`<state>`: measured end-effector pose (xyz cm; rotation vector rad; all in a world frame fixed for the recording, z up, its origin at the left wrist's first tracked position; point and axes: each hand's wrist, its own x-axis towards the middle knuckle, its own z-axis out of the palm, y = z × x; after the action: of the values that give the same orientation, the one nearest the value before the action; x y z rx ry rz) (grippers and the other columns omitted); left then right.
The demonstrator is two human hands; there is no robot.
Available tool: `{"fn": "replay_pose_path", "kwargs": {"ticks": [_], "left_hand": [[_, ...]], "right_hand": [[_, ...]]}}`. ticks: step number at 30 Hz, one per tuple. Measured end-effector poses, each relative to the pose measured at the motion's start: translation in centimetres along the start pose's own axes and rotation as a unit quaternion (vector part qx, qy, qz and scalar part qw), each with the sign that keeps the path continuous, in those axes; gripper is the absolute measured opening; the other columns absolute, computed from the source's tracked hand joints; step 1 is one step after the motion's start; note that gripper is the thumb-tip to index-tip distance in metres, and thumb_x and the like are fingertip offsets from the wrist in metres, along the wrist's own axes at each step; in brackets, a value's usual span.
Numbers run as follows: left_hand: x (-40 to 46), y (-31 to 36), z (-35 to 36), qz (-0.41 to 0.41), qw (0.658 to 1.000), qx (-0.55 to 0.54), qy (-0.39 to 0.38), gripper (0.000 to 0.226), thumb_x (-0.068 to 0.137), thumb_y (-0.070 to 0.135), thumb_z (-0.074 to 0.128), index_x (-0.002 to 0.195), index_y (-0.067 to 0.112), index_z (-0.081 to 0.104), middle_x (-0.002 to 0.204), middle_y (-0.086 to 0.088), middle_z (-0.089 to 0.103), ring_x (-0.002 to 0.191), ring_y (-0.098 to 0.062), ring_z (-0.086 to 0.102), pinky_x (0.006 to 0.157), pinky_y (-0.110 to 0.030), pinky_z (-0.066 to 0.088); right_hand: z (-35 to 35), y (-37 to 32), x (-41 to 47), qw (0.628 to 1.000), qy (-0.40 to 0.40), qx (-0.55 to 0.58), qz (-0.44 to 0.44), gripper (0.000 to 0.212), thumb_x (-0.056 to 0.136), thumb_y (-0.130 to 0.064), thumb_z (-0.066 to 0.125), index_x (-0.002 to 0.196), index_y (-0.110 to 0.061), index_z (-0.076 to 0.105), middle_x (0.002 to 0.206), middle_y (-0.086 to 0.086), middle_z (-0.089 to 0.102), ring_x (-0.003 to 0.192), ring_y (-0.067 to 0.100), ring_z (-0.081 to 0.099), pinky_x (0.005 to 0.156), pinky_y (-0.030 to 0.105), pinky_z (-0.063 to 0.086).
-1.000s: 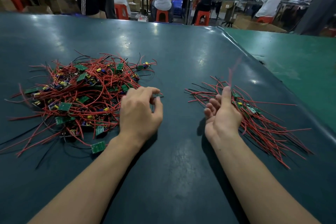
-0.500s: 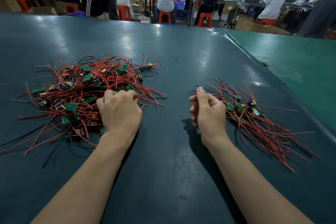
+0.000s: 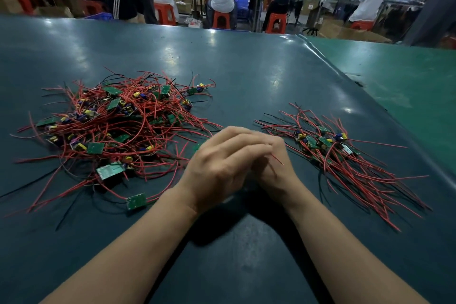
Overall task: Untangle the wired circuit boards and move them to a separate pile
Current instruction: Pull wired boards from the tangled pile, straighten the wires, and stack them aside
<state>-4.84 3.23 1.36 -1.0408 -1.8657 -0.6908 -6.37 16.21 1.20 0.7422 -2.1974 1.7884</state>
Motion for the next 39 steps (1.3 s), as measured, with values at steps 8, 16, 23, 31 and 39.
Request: {"fn": "replay_pose_path", "kwargs": {"ticks": [8, 16, 23, 31, 39], "left_hand": [[-0.7, 1.1, -0.1, -0.082, 0.994, -0.065, -0.011, 0.019, 0.085, 0.021, 0.073, 0.069, 0.009, 0.072, 0.065, -0.002, 0.063, 0.058, -0.015, 0.054, 0.059, -0.022, 0.045], [0.0, -0.3, 0.6, -0.516, 0.817, -0.255, 0.026, 0.063, 0.094, 0.062, 0.042, 0.071, 0.008, 0.065, 0.051, -0.001, 0.061, 0.033, -0.014, 0.048, 0.036, -0.019, 0.035], [-0.1, -1.0, 0.4, -0.507, 0.805, -0.287, 0.112, 0.014, 0.093, 0.015, 0.063, 0.087, 0.003, 0.065, 0.066, 0.0, 0.069, 0.049, -0.014, 0.062, 0.044, -0.022, 0.049], [0.9, -1.2, 0.0, -0.593, 0.63, -0.464, 0.191, 0.009, 0.087, 0.016, 0.067, 0.091, 0.008, 0.07, 0.071, -0.002, 0.067, 0.06, -0.012, 0.058, 0.063, -0.024, 0.047], [1.1, -0.2, -0.4, -0.581, 0.596, -0.551, 0.056, 0.016, 0.082, 0.006, 0.064, 0.094, -0.002, 0.07, 0.079, -0.015, 0.073, 0.063, -0.02, 0.071, 0.055, -0.026, 0.057]], "right_hand": [[-0.4, -0.4, 1.4, 0.91, 0.184, 0.335, 0.162, 0.013, 0.096, -0.003, 0.055, 0.088, -0.005, 0.064, 0.073, 0.006, 0.073, 0.065, 0.018, 0.071, 0.053, 0.024, 0.054], [-1.5, -0.7, 1.0, 0.912, 0.153, 0.334, 0.183, 0.02, 0.1, -0.018, 0.05, 0.085, -0.011, 0.062, 0.076, 0.003, 0.073, 0.07, 0.015, 0.07, 0.053, 0.025, 0.053], [-0.6, -0.6, 0.7, 0.953, 0.11, 0.221, 0.174, 0.022, 0.085, -0.03, 0.065, 0.094, -0.009, 0.064, 0.077, -0.004, 0.07, 0.067, 0.011, 0.066, 0.051, 0.021, 0.052], [-1.4, 0.0, 0.5, 0.975, 0.058, 0.17, 0.131, 0.062, 0.067, 0.031, 0.04, 0.068, -0.018, 0.078, 0.088, -0.003, 0.076, 0.09, 0.011, 0.07, 0.065, 0.023, 0.055], [-1.2, 0.1, 0.6, 0.951, 0.039, 0.236, 0.193, 0.026, 0.08, -0.03, 0.072, 0.098, -0.012, 0.075, 0.073, 0.001, 0.071, 0.052, 0.008, 0.06, 0.044, 0.02, 0.043]]}}
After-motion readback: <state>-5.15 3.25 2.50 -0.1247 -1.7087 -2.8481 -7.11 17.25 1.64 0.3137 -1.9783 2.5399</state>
